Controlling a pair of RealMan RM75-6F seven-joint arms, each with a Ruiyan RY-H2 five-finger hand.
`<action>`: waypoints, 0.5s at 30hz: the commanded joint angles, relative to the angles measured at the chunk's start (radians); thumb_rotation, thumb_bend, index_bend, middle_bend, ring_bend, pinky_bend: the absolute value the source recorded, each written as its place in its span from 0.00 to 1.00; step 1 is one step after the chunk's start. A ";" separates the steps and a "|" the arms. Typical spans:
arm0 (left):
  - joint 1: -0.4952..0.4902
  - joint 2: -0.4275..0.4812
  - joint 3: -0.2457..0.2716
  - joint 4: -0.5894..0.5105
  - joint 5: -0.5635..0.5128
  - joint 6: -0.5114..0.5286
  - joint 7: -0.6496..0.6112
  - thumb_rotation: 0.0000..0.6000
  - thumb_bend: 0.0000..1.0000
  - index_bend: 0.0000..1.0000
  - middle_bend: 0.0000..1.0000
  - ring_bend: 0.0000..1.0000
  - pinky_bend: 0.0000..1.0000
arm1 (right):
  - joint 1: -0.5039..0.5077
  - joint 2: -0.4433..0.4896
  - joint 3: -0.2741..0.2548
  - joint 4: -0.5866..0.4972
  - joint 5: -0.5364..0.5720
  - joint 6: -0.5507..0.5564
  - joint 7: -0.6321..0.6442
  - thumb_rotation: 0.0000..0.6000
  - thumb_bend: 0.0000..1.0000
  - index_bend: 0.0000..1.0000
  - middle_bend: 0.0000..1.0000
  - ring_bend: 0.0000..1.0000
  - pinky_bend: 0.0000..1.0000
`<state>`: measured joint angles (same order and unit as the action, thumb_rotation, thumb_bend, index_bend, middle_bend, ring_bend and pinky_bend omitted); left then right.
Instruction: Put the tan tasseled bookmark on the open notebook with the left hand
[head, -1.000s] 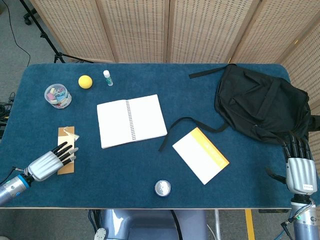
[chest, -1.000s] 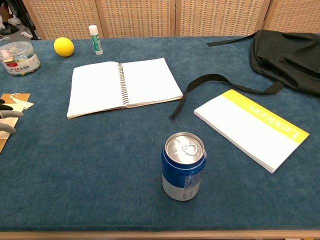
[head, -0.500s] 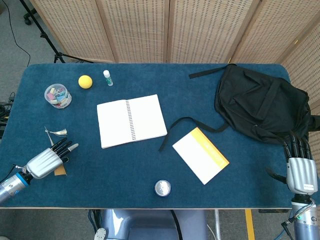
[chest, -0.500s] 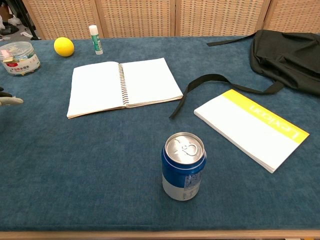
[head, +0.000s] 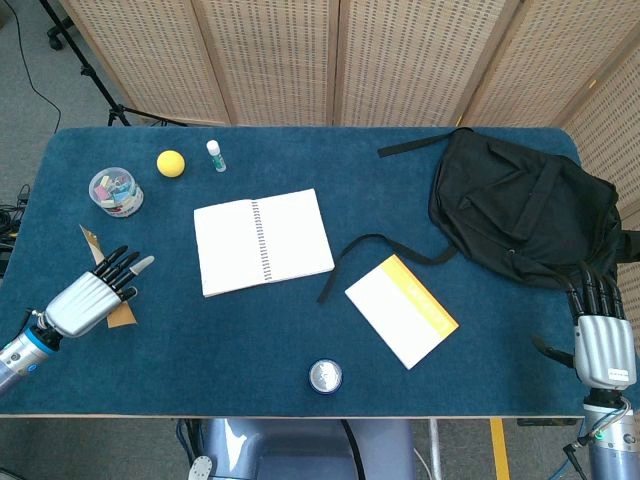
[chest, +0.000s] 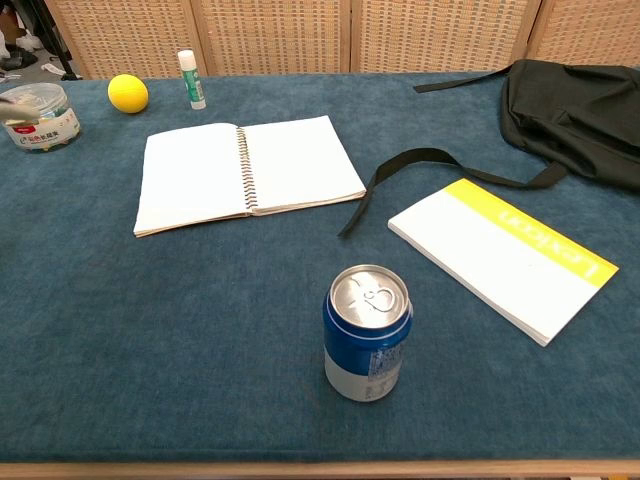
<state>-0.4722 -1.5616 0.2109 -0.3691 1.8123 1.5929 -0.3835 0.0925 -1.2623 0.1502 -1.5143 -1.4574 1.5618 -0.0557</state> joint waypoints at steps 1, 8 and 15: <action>-0.035 0.013 -0.036 -0.034 -0.023 0.018 0.008 1.00 0.62 0.89 0.00 0.00 0.00 | 0.000 0.001 0.000 -0.002 0.000 -0.001 0.001 1.00 0.00 0.15 0.00 0.00 0.05; -0.162 0.025 -0.094 -0.128 -0.016 0.038 0.080 1.00 0.60 0.89 0.00 0.00 0.00 | 0.004 0.003 0.004 0.000 0.010 -0.012 0.008 1.00 0.00 0.15 0.00 0.00 0.05; -0.344 0.006 -0.132 -0.243 0.002 -0.119 0.177 1.00 0.59 0.89 0.00 0.00 0.00 | 0.014 0.000 0.014 0.018 0.046 -0.047 0.024 1.00 0.00 0.15 0.00 0.00 0.05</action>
<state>-0.7509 -1.5430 0.1008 -0.5612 1.8070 1.5423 -0.2244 0.1044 -1.2615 0.1632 -1.4996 -1.4148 1.5188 -0.0342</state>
